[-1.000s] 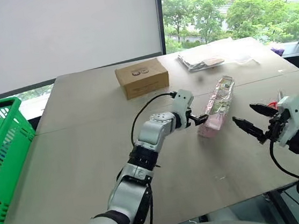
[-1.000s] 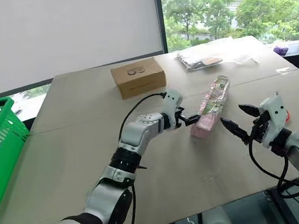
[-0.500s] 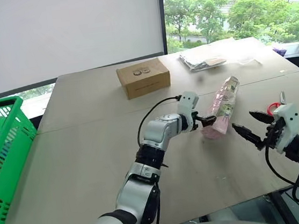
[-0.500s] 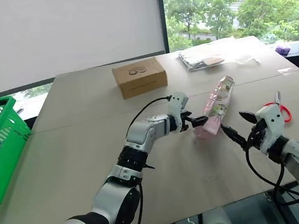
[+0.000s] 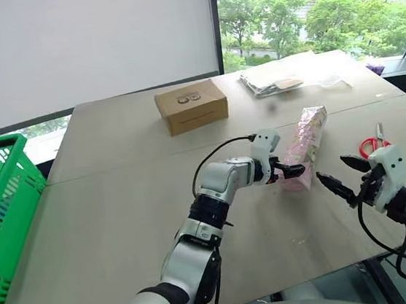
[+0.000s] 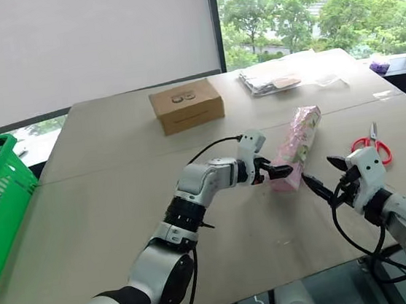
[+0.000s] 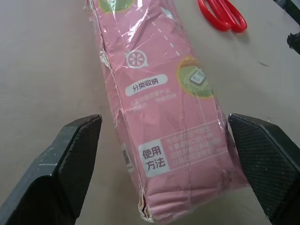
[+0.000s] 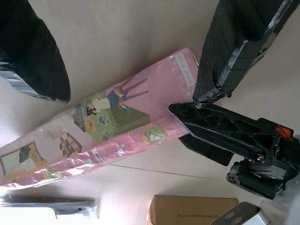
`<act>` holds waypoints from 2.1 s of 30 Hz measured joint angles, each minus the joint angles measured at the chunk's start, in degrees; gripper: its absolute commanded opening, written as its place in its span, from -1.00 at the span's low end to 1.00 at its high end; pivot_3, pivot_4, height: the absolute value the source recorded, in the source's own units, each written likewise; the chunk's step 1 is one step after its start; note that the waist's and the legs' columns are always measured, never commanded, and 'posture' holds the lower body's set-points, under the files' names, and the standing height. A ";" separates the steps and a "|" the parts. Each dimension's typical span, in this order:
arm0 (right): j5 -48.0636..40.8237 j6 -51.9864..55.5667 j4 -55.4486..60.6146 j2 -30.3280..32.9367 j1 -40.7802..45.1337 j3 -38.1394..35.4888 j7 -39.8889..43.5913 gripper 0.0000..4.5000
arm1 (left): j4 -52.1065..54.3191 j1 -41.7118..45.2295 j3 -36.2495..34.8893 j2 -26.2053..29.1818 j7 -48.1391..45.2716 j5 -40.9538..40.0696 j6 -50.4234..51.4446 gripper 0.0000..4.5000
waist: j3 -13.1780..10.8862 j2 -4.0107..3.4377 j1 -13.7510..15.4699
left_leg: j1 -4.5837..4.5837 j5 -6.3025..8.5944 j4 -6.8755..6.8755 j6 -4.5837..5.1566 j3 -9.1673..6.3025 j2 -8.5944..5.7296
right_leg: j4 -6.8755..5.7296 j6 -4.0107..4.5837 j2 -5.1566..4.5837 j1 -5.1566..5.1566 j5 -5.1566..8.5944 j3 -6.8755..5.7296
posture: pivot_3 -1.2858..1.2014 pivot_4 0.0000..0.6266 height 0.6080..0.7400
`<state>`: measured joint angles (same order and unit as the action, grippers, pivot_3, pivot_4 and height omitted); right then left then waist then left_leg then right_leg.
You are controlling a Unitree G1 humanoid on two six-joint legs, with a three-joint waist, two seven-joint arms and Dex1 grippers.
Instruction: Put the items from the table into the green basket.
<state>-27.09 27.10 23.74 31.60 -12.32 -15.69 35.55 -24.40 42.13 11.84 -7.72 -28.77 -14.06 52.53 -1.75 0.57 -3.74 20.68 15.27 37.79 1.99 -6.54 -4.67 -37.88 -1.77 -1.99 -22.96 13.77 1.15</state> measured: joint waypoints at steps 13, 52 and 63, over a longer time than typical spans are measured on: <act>0.08 -1.23 0.00 0.61 -2.65 -3.12 0.43 1.00 | -2.61 0.44 0.49 -0.02 0.16 -0.73 -1.99 -1.00 | 0.06 -0.16 -0.50 | -0.17 0.01 0.00 -0.01 -0.01 0.00 | 0.02 -0.06 0.00 0.24 0.04 -0.03 | -0.14 -1.00 1.00; -13.17 9.32 -3.21 -7.02 41.82 18.05 8.85 1.00 | 19.99 -14.58 -34.50 65.67 8.05 10.25 -2.96 -1.00 | -0.75 0.09 6.77 | 0.48 -0.17 -0.49 -0.30 -0.11 -0.08 | -0.02 0.30 0.00 -0.75 -0.17 0.09 | 0.19 -1.00 1.00; -13.62 9.49 -4.01 -11.57 45.07 20.28 9.09 1.00 | 11.48 -20.64 -39.36 71.97 7.94 13.04 -9.45 -1.00 | -0.47 0.57 11.13 | 0.42 -0.03 -0.49 -0.16 -0.19 -0.08 | -0.06 0.34 -0.01 -0.74 -0.20 -0.06 | 0.19 -1.00 1.00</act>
<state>-40.71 36.59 19.73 20.03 32.75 4.59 44.64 -12.92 21.49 -27.52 64.25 -20.83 -1.02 43.08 -2.22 1.14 7.39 21.10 15.24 37.30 1.83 -6.72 -4.74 -37.94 -1.43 -1.99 -23.70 13.57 1.09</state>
